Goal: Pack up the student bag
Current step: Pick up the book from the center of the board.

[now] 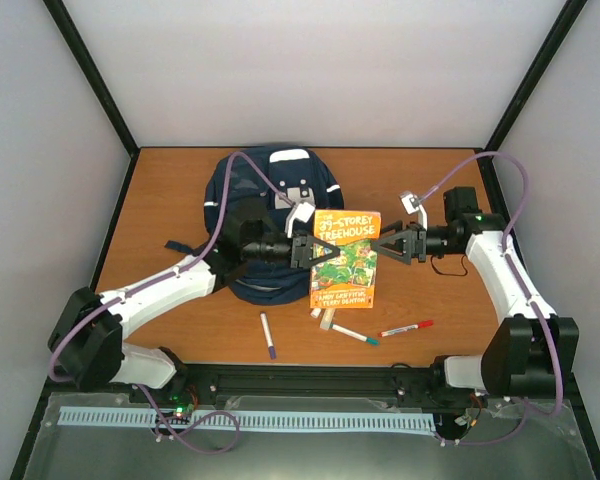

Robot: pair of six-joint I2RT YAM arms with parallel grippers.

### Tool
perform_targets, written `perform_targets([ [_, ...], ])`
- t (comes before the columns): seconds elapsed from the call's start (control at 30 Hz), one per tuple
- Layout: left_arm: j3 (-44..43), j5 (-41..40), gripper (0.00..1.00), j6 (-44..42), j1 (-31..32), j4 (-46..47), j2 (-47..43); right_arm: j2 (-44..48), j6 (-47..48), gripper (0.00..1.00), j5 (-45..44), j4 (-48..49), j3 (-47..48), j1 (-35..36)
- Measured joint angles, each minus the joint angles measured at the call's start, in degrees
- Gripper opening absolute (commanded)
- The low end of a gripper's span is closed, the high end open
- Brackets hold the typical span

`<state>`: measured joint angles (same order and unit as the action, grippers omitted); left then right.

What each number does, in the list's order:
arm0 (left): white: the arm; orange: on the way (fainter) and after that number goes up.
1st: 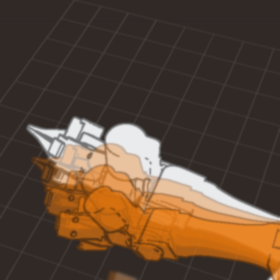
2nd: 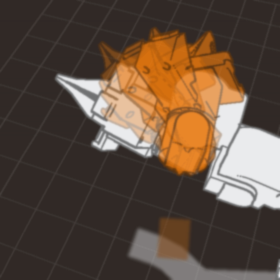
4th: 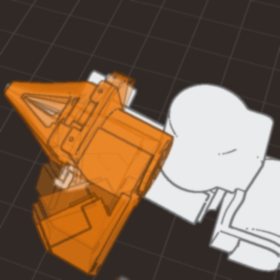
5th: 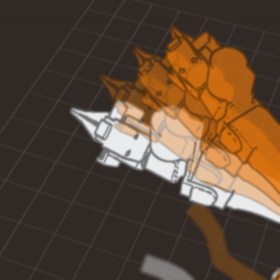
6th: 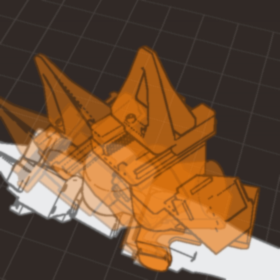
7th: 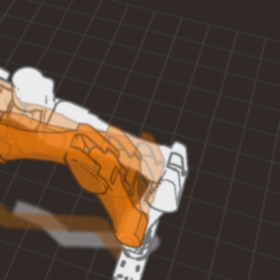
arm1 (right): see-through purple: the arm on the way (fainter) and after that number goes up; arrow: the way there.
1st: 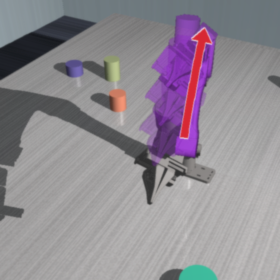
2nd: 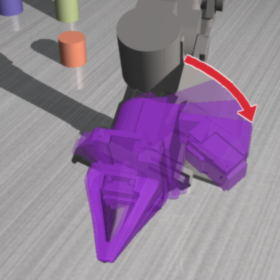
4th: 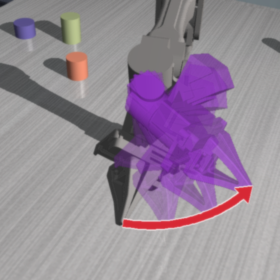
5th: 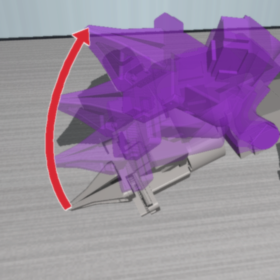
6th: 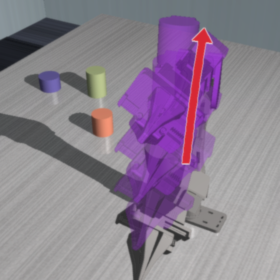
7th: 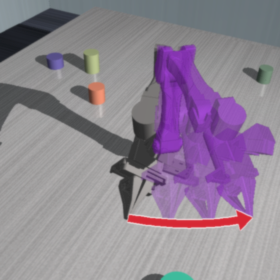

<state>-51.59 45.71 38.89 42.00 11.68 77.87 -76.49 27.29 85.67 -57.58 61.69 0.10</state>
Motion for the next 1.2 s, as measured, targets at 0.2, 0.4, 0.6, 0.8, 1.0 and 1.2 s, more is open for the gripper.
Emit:
perform_targets([
  [0.2, -0.6, -2.0, 0.01, 3.6, 0.0, 4.1, -0.2, 2.2, -4.7, 0.87, -1.3, 5.7, -4.5, 1.6],
  [0.4, -3.1, -2.9, 0.01, 4.8, 0.0, 5.2, -0.1, 2.3, -6.2, 0.68, -0.3, 8.2, -5.6, 3.5],
  [0.6, -5.0, -3.8, 0.01, 4.9, -0.1, 5.5, 0.7, 2.8, -6.8, 0.24, 2.5, 9.1, -6.6, 3.8],
  [0.8, -5.3, -4.2, 0.37, 4.7, -0.4, 5.0, 1.7, 3.6, -7.6, 0.03, 2.6, 9.5, -6.8, 3.7],
  [1.0, -9.2, -10.0, 0.82, 0.5, -0.3, -3.5, 1.7, 4.3, -8.3, 0.03, 0.0, 10.2, -6.8, 2.3],
  [1.2, -14.5, -21.7, 0.93, -8.7, -0.4, -22.8, 1.5, 4.1, -2.4, 0.03, -6.3, 6.6, -5.5, -1.7],
])
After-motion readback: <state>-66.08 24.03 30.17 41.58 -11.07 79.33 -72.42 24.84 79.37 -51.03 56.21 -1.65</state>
